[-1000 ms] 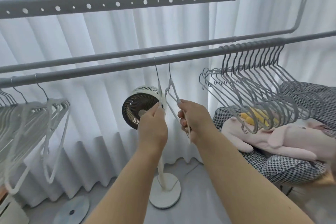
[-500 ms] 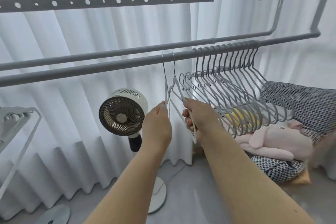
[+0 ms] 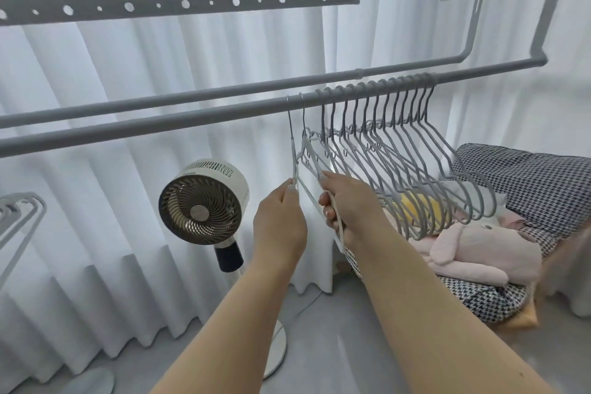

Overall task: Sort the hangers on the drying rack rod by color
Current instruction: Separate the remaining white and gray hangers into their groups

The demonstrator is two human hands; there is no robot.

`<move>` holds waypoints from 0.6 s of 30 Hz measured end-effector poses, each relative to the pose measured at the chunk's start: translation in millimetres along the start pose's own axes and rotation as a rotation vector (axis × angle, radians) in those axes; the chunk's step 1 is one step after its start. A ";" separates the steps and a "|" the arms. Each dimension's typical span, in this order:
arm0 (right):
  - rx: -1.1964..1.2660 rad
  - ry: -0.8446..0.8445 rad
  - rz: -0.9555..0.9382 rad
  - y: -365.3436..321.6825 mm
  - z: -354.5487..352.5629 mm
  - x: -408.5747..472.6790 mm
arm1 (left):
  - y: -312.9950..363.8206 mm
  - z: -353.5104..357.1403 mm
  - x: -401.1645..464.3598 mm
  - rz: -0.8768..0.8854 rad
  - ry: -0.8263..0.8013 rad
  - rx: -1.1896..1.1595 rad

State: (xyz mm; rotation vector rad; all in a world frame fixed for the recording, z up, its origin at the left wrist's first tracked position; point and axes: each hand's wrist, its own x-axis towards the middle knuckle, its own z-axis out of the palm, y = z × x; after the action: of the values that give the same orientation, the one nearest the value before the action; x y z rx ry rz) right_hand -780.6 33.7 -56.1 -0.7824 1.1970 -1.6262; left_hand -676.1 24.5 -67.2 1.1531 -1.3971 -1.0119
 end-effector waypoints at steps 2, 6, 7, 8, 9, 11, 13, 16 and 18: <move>0.019 -0.004 0.005 0.4 -1.3 3.0 | 0.6 3.4 0.5 0.004 -0.002 0.000; 0.023 -0.005 -0.004 1.0 -4.4 6.2 | 2.7 8.7 0.5 -0.006 -0.001 0.019; 0.021 -0.005 -0.007 0.8 -4.9 6.2 | 2.9 9.2 0.4 -0.004 -0.003 0.016; 0.017 -0.004 -0.010 0.8 -5.5 6.3 | 2.3 10.1 0.8 -0.005 -0.006 0.013; 0.014 -0.004 -0.012 0.9 -5.9 6.4 | 2.1 10.9 0.8 -0.006 -0.009 0.010; 0.011 -0.003 -0.014 0.6 -6.8 6.4 | 2.1 12.0 0.9 -0.012 -0.010 0.001; 0.002 -0.004 -0.016 -0.3 -7.8 5.5 | 3.5 12.8 -0.4 -0.010 -0.013 0.000; -0.007 -0.005 -0.020 -2.4 -9.3 3.8 | 3.5 13.5 -1.7 -0.015 0.000 -0.019; -0.001 -0.006 -0.012 -3.4 -10.0 3.7 | 3.6 13.5 -2.1 -0.026 0.001 -0.037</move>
State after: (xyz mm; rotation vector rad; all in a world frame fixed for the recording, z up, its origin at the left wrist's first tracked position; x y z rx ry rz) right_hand -791.8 34.0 -56.2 -0.7960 1.1910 -1.6322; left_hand -689.9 27.2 -65.8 1.1467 -1.3601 -1.0515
